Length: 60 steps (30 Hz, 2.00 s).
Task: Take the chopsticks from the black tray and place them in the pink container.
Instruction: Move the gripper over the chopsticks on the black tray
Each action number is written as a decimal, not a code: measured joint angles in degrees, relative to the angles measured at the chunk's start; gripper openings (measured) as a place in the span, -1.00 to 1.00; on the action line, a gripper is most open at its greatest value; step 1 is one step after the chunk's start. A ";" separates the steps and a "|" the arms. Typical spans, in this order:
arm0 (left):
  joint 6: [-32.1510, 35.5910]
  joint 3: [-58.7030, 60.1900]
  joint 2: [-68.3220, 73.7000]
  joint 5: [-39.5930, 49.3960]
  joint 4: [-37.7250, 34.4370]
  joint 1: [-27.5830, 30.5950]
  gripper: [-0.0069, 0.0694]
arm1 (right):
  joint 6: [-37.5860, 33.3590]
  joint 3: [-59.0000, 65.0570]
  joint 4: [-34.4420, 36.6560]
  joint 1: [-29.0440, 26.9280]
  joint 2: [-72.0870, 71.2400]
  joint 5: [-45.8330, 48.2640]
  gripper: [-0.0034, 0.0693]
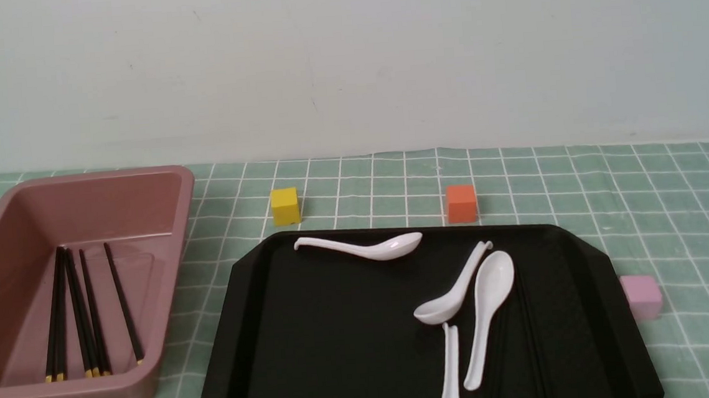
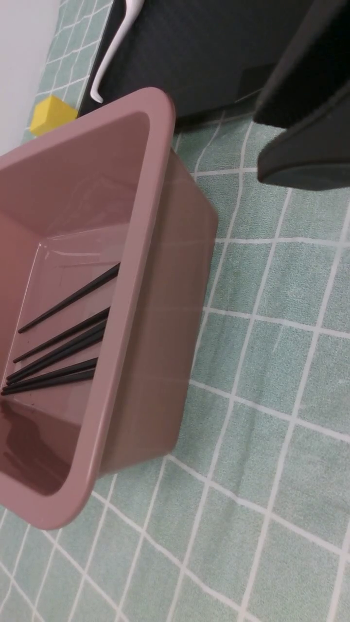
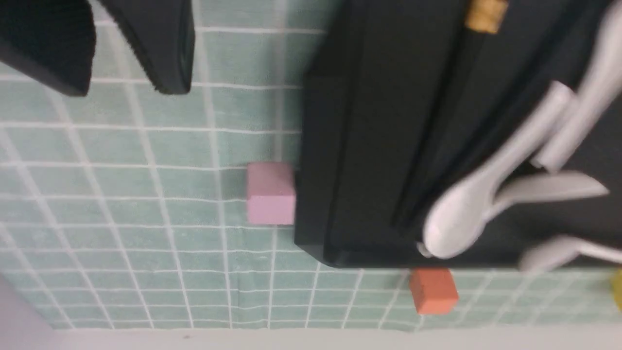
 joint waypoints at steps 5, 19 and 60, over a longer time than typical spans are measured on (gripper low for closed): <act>0.00 0.00 0.00 0.00 0.00 0.00 -0.52 | 11.55 0.24 20.73 0.00 0.00 -1.43 -0.25; 0.00 0.00 0.00 0.00 0.00 0.00 -0.52 | 5.39 -7.38 35.06 0.00 0.70 -12.11 -0.26; 0.00 0.00 0.00 0.00 0.00 0.00 -0.47 | 31.32 -55.24 -2.10 34.95 98.97 13.94 0.05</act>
